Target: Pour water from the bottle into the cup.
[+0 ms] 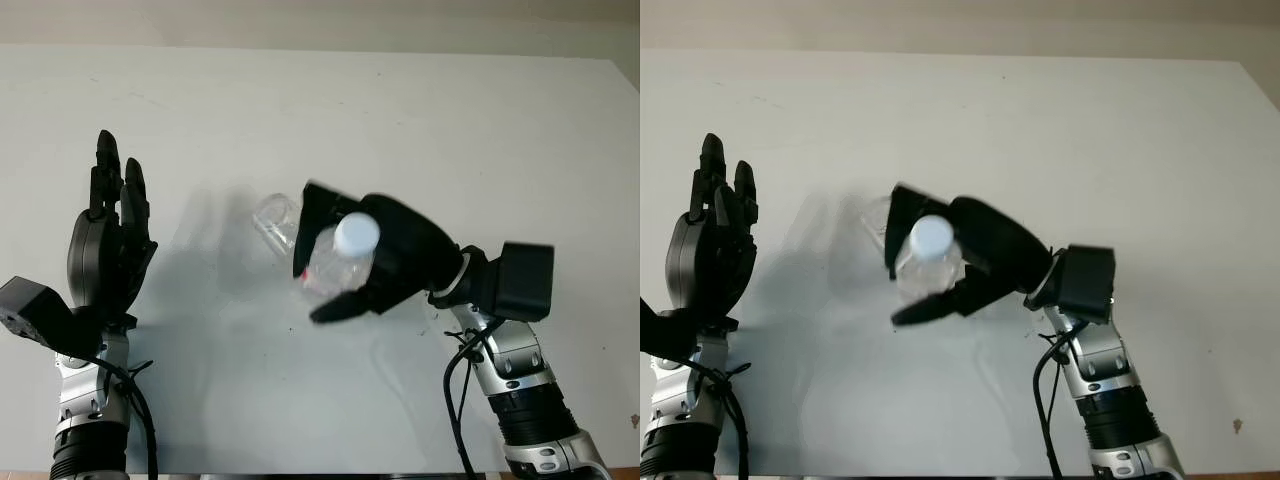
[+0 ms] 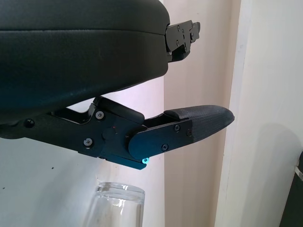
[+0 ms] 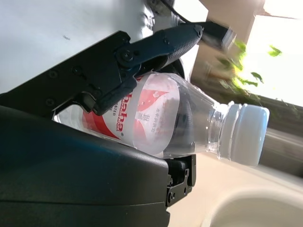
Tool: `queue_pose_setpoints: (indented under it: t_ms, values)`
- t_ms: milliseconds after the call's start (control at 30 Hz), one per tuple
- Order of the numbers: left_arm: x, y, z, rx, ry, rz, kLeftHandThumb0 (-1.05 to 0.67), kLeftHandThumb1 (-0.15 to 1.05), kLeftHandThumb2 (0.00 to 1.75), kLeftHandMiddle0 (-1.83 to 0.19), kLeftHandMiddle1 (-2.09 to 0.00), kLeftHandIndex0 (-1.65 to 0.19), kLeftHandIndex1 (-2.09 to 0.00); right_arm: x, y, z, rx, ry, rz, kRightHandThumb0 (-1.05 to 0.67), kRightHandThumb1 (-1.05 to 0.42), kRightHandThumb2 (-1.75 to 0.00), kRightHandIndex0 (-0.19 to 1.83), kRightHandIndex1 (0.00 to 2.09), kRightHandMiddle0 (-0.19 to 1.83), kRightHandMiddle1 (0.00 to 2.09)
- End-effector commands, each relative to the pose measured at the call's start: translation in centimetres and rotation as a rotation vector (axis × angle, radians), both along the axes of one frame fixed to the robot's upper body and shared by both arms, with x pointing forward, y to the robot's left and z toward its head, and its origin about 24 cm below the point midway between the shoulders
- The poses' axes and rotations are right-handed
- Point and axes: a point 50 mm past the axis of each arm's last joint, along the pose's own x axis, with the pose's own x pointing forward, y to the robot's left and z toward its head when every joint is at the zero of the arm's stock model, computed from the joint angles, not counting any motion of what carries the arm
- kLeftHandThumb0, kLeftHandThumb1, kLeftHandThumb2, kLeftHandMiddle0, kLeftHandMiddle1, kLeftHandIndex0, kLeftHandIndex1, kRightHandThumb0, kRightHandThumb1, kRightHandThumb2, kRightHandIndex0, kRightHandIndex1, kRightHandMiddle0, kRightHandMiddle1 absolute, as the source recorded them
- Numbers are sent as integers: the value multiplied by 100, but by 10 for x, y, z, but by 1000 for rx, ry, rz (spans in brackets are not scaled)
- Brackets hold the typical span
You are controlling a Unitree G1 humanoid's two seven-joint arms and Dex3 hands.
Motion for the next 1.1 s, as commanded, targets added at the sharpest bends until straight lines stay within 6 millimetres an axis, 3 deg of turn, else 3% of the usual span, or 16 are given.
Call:
queue_pose_setpoints:
  t_ms: [0, 200, 533, 900, 1067]
  values:
    - [-3, 0, -3, 3, 7, 6, -70, 105, 64, 19, 0, 19, 0, 8, -5, 11, 78, 4, -24, -40, -105, -39, 183, 209, 182, 209]
    - [-4, -1, -4, 1, 5, 0, -69, 105, 65, 19, 0, 19, 0, 18, -19, 23, 110, 39, -117, -43, -105, -43, 183, 209, 183, 209]
    - [-5, -2, -6, -3, 10, 0, -69, 105, 65, 19, 0, 19, 0, 34, -38, 27, 179, 1, -349, -35, -105, -55, 183, 209, 180, 209]
    - [-7, -3, -7, -2, 7, -3, -68, 105, 65, 19, 0, 19, 0, 52, -44, 7, 18, 17, -498, -28, -105, -47, 168, 209, 160, 209]
    - [-7, -3, -8, -8, 7, -7, -68, 105, 66, 19, 0, 19, 0, 56, -46, 2, -57, 6, -541, -29, -105, -42, 152, 209, 141, 209]
